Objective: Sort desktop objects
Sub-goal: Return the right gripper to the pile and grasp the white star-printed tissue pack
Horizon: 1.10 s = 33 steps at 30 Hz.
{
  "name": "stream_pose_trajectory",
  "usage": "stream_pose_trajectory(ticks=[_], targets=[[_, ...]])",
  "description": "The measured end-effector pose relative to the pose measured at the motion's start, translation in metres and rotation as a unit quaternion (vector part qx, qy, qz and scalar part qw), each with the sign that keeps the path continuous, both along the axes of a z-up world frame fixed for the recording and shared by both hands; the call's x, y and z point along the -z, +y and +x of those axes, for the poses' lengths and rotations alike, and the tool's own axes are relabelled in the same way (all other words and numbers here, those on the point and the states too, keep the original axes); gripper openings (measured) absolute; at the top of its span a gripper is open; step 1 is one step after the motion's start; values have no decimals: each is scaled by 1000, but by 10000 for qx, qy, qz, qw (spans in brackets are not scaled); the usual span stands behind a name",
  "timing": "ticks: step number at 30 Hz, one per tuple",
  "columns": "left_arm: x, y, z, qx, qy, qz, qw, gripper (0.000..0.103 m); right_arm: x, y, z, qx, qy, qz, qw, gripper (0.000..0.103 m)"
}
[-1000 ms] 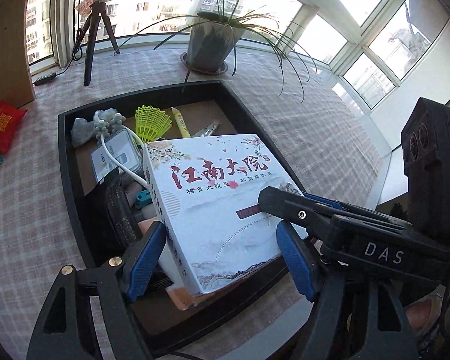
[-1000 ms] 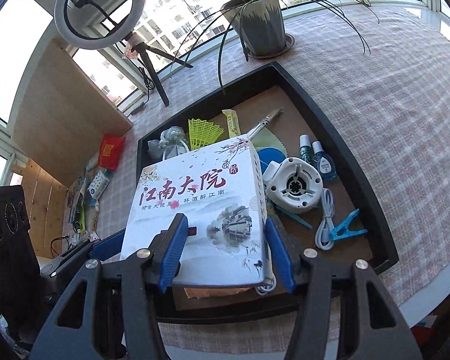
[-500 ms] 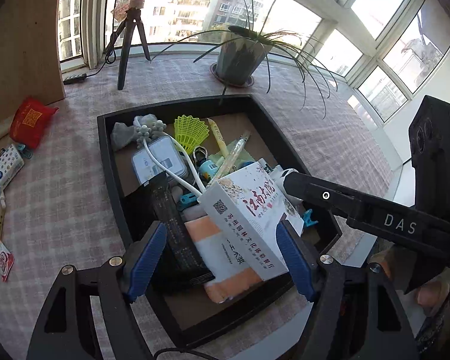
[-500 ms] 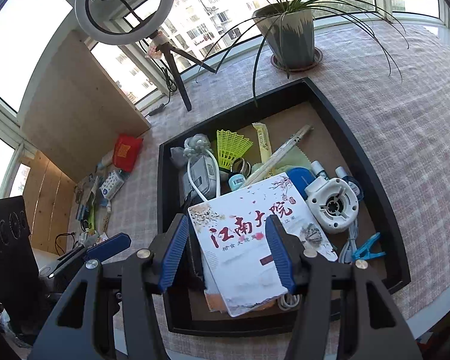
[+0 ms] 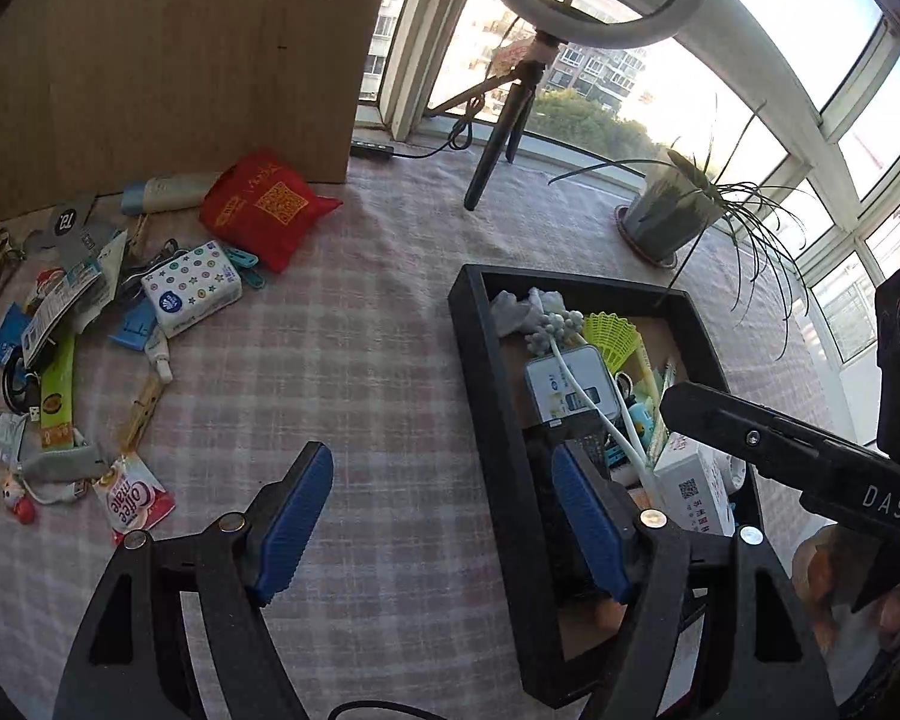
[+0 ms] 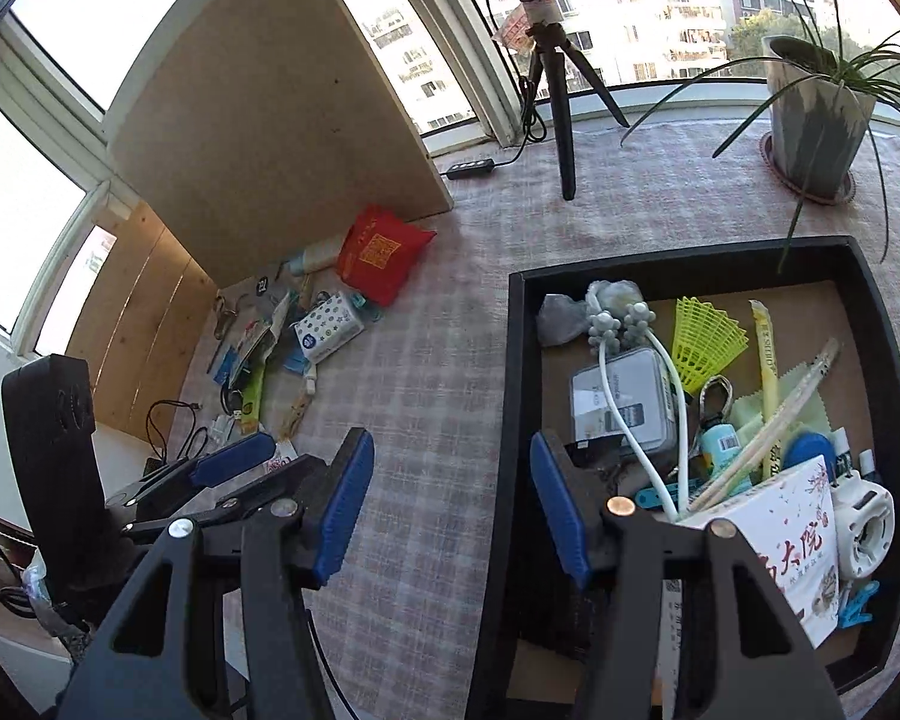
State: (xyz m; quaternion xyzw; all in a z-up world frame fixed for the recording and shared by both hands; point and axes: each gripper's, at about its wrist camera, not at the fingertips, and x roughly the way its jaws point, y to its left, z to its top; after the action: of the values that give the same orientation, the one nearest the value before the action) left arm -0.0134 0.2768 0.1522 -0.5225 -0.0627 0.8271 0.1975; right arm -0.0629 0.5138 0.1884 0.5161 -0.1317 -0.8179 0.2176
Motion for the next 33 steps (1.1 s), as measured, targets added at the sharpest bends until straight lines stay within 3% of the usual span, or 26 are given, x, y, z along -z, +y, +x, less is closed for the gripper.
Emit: stream_pose_trajectory(ticks=[7, 14, 23, 28, 33], targets=[[21, -80, -44, -916, -126, 182, 9956, 73, 6, -78, -54, -744, -220, -180, 9968, 55], [41, -132, -83, -1461, -184, 153, 9890, 73, 35, -152, -115, -1225, -642, -330, 9898, 55], [71, -140, -115, -1522, -264, -48, 9880, 73, 93, -231, -159, -1671, -1217, -183, 9782, 55], [85, -132, -129, -1424, -296, -117, 9893, 73, 120, -243, -173, -1587, -1521, -57, 9755, 55], [98, -126, -140, -1391, -364, -166, 9895, 73, 128, -245, -179, -1531, -1435, 189, 9776, 55]])
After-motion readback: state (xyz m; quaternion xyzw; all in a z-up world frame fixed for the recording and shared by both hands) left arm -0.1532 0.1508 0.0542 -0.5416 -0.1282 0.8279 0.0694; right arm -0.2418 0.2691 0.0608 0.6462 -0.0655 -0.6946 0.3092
